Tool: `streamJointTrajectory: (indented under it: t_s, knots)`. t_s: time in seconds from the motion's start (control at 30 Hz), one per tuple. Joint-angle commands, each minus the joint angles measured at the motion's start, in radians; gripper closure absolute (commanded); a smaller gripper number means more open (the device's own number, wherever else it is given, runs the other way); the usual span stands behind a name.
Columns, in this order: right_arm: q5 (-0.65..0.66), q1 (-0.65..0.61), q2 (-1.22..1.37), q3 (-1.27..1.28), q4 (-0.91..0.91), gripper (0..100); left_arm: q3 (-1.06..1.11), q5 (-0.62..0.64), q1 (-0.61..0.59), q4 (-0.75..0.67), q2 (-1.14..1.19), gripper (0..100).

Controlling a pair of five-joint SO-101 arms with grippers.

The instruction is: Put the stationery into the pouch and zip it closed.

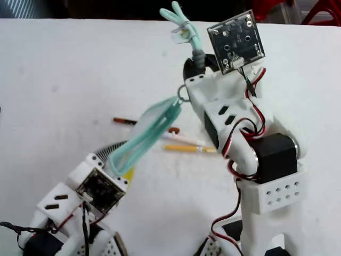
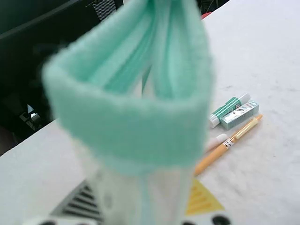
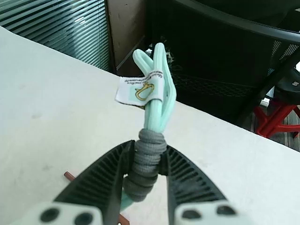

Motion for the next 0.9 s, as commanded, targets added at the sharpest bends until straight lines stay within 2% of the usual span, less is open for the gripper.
streamJointTrajectory:
  t_s: [0.0,0.07,0.2,0.33,0.47,0.63,0.87]
  knots:
    - [0.009,-0.013,-0.005,-0.018,0.013,97.1,-0.034,0.046,0.019,-0.043,-0.016,98]
    - [0.009,-0.05,-0.021,-0.026,0.047,92.0,0.006,0.046,0.016,-0.094,-0.016,98]
    - [0.009,-0.128,-0.062,-0.032,0.104,72.1,0.112,0.048,0.013,-0.218,-0.016,98]
    - [0.018,-0.213,-0.105,-0.032,0.147,58.2,0.137,0.112,-0.001,-0.267,-0.016,98]
    - [0.018,-0.271,-0.154,-0.044,0.177,59.0,0.14,0.161,-0.102,-0.336,-0.016,98]
    - [0.018,-0.265,-0.211,-0.084,0.183,63.1,0.135,0.245,-0.266,-0.365,-0.016,98]
    - [0.011,-0.13,-0.208,0.074,0.179,67.0,0.189,0.281,-0.344,-0.361,-0.016,98]
